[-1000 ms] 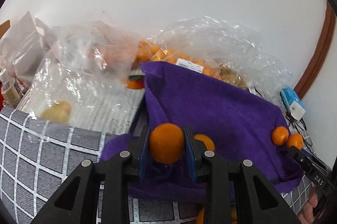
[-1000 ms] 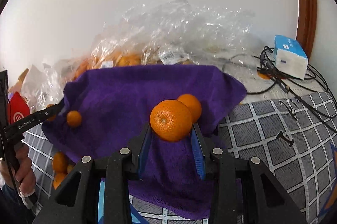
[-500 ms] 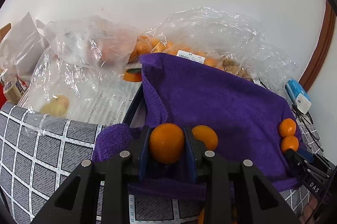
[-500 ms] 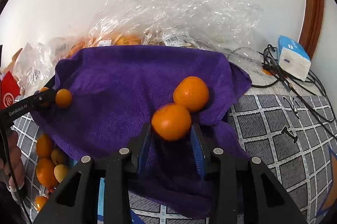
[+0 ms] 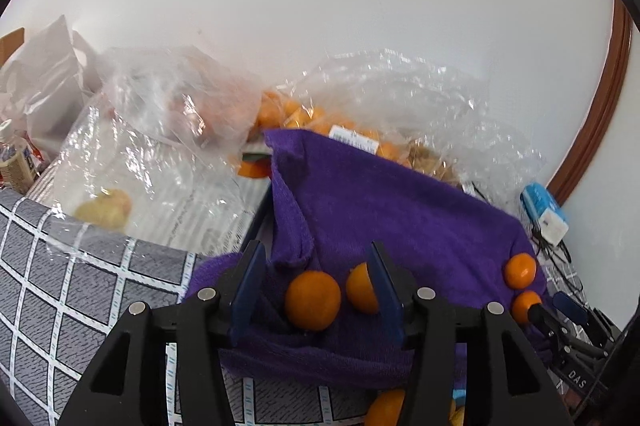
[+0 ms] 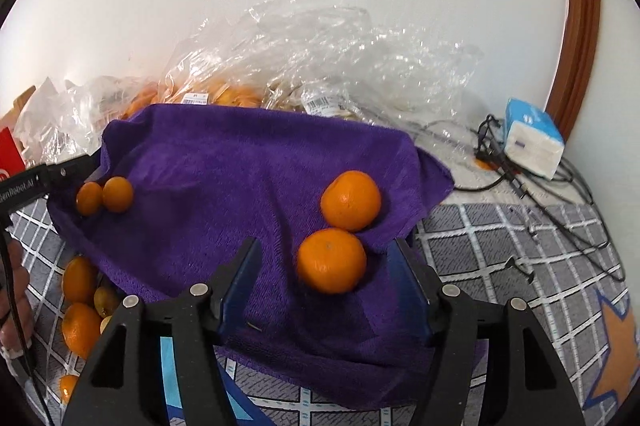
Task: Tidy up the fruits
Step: 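Open the right tool onto the towel while the left tool releases its tangerine there, then grasp a yellow-green round fruit from the blue star with the right tool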
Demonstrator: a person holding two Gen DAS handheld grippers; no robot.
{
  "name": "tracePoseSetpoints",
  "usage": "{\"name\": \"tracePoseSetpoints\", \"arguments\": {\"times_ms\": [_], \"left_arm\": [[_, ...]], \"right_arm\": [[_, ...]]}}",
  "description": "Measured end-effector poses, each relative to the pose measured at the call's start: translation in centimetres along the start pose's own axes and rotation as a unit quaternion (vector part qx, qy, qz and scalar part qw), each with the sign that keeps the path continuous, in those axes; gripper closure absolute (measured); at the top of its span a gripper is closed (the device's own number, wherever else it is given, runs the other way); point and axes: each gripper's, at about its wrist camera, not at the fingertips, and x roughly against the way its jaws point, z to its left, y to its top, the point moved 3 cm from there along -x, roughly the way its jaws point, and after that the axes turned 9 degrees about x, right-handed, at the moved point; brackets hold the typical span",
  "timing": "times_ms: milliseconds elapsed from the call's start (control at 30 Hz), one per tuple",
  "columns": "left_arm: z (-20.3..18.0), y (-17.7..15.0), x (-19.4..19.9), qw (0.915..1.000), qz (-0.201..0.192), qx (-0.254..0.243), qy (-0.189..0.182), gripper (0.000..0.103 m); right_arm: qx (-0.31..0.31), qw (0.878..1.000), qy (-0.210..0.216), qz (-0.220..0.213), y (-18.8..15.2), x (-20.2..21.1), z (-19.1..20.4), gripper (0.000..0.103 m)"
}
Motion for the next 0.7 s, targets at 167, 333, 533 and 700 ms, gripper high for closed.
{"name": "tracePoseSetpoints", "arguments": {"times_ms": [167, 333, 533, 700], "left_arm": [[0.1, 0.3, 0.7, 0.9997, -0.025, 0.002, 0.006, 0.053], [0.0, 0.7, 1.4, 0.9992, -0.04, 0.001, 0.004, 0.053], [-0.2, 1.3, 2.5, 0.9992, -0.035, 0.01, -0.018, 0.053], [-0.5, 1.4, 5.5, 0.9993, -0.034, -0.005, -0.016, 0.053]], "right_arm": [[-0.004, 1.0, -0.001, -0.027, 0.8, 1.5, 0.1, 0.038], [-0.009, 0.999, -0.029, -0.033, 1.3, 3.6, 0.1, 0.038], [-0.029, 0.999, -0.015, -0.005, 0.4, 6.7, 0.0, 0.038], [-0.04, 0.999, 0.011, 0.01, -1.2, 8.3, 1.0, 0.047]]}}
